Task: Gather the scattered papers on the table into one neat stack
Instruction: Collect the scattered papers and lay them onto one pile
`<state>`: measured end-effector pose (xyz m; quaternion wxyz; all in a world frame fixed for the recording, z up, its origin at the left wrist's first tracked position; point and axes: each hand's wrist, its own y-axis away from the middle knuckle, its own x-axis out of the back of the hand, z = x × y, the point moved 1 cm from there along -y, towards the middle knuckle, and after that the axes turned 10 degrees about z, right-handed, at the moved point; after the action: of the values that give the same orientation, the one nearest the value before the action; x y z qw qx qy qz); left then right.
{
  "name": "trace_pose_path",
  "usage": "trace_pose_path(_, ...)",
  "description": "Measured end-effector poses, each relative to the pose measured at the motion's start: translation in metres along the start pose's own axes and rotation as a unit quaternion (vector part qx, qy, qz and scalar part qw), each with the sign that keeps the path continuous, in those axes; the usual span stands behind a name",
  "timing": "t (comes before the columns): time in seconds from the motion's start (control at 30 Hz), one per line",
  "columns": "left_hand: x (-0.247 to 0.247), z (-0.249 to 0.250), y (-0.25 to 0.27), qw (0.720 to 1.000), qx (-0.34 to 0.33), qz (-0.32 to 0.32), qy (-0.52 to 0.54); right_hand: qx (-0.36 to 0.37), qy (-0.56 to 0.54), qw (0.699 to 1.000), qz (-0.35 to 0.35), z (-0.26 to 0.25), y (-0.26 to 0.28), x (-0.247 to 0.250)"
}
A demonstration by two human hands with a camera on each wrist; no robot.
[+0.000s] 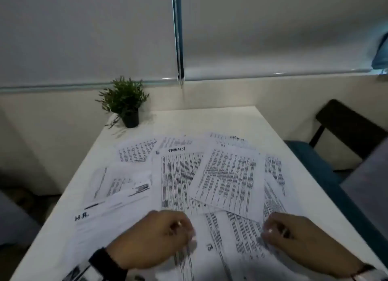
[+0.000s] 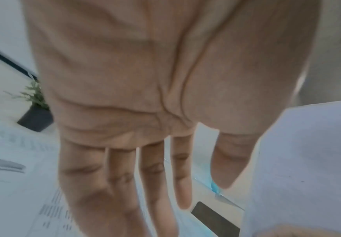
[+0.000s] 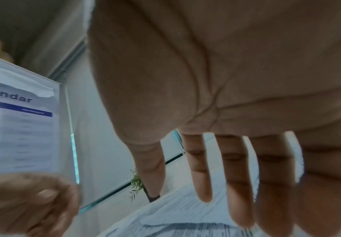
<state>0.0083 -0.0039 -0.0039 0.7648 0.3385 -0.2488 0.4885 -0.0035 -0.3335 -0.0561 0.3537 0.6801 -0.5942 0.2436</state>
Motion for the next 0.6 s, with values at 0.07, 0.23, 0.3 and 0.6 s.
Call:
trace_pose_path(0.07, -0.009, -0.007, -0.021, 0.999, -0.012, 0.028, 0.018, 0.022, 0.034, 0.999, 0.011, 0.007, -0.006, -0.008)
trace_pose_path(0.23, -0.028, -0.015, -0.048, 0.980, 0.045, 0.105, 0.162, 0.045, 0.102, 0.994, -0.004, 0.009, -0.004, -0.026)
trace_pose_path(0.3, -0.031, -0.010, -0.046, 0.973, 0.039, 0.125, 0.189, 0.042, 0.139, 0.989, -0.035, 0.001, -0.001, -0.025)
trace_pose_path(0.6, 0.019, -0.002, -0.078, 0.957, 0.036, 0.258, 0.128, -0.029, 0.122, 0.992, 0.029, -0.026, -0.043, 0.015)
